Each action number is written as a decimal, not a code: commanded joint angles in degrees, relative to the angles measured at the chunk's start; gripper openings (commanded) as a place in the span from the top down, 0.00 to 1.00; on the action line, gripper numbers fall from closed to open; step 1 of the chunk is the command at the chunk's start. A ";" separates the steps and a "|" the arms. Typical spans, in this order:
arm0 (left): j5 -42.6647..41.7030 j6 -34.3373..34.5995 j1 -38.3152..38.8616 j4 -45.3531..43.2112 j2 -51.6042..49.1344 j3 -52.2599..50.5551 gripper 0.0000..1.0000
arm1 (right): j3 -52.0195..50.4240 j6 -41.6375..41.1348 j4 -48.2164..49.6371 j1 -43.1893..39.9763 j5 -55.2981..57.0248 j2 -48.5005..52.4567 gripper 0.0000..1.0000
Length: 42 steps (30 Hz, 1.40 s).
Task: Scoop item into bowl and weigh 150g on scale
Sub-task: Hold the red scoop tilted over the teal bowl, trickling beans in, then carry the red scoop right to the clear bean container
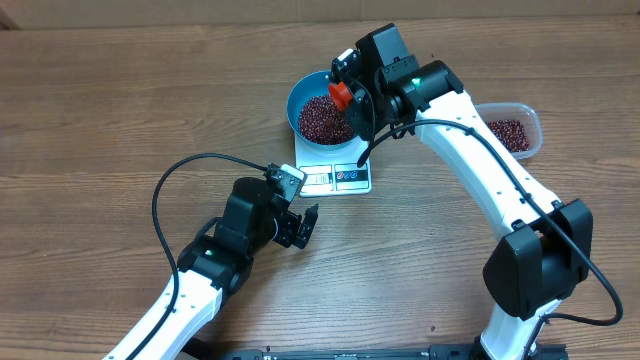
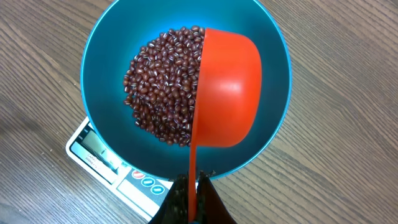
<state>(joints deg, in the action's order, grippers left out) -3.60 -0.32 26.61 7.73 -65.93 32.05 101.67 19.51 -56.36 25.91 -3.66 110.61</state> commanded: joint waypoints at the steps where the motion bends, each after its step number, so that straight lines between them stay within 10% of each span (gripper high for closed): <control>1: 0.66 0.33 0.04 -0.02 -0.39 -0.09 0.01 | 1.90 0.07 0.20 0.07 -0.50 -2.38 0.96; 42: 0.66 0.33 0.04 -0.02 -0.39 -0.09 0.01 | 1.97 1.51 1.77 2.16 7.69 -5.29 0.96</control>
<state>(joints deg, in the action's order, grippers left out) -3.60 -0.32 26.61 7.70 -65.93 32.05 101.67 22.87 -54.98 30.17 7.79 109.75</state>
